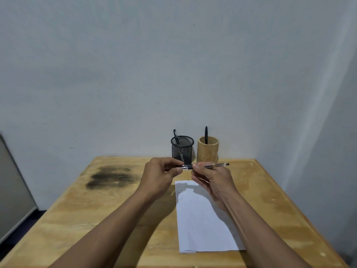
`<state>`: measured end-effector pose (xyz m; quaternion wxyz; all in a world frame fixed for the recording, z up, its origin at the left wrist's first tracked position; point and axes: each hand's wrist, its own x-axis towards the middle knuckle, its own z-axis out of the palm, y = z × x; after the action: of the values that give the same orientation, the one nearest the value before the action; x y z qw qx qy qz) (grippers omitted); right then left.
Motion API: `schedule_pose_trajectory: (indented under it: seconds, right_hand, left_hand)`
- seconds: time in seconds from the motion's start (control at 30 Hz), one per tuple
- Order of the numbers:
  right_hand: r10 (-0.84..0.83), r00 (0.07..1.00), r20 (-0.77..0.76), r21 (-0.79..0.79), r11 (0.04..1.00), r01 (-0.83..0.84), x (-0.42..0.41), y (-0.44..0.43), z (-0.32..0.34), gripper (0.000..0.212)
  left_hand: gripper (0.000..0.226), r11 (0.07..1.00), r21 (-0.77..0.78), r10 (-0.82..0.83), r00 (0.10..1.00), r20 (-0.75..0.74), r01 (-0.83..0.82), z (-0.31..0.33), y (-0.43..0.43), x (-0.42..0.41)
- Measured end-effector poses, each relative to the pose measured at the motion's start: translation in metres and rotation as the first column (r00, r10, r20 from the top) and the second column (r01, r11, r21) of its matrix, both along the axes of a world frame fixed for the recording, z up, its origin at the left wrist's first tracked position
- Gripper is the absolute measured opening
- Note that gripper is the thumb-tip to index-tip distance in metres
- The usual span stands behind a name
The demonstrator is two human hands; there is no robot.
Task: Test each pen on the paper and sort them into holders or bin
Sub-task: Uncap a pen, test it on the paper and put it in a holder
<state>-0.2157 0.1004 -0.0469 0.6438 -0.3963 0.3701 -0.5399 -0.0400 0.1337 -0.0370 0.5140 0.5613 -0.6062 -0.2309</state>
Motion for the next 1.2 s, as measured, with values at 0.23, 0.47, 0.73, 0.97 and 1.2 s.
schedule_pose_trajectory:
  seconds: [0.23,0.47,0.73,0.97,1.2]
  right_hand:
    - [-0.105,0.977,-0.186,-0.084,0.992,0.091,-0.002,-0.001,0.001,0.032]
    - [-0.421,0.716,-0.557,-0.524,0.847,0.090,-0.007,0.003,0.015,0.050]
    - [-0.626,0.368,-0.688,-0.710,0.685,-0.162,-0.004,-0.018,0.029,0.008]
    - [-0.527,0.544,-0.652,-0.646,0.763,-0.035,0.005,-0.048,0.062,0.010]
    - [-0.457,0.616,-0.642,-0.571,0.821,0.014,0.034,-0.102,0.084,0.011]
  left_hand:
    - [0.013,1.000,-0.002,0.006,1.000,-0.015,-0.006,0.007,-0.002,0.012]
    - [0.010,0.999,-0.017,0.035,0.998,0.043,-0.034,0.023,-0.003,0.020]
    - [0.019,0.998,-0.059,-0.009,0.998,-0.065,0.006,0.037,-0.020,0.014]
    - [0.047,0.982,0.052,0.184,0.982,-0.035,-0.182,0.002,-0.060,0.015]
    - [0.095,0.975,0.129,0.173,0.982,0.070,-0.181,-0.035,-0.110,0.012]
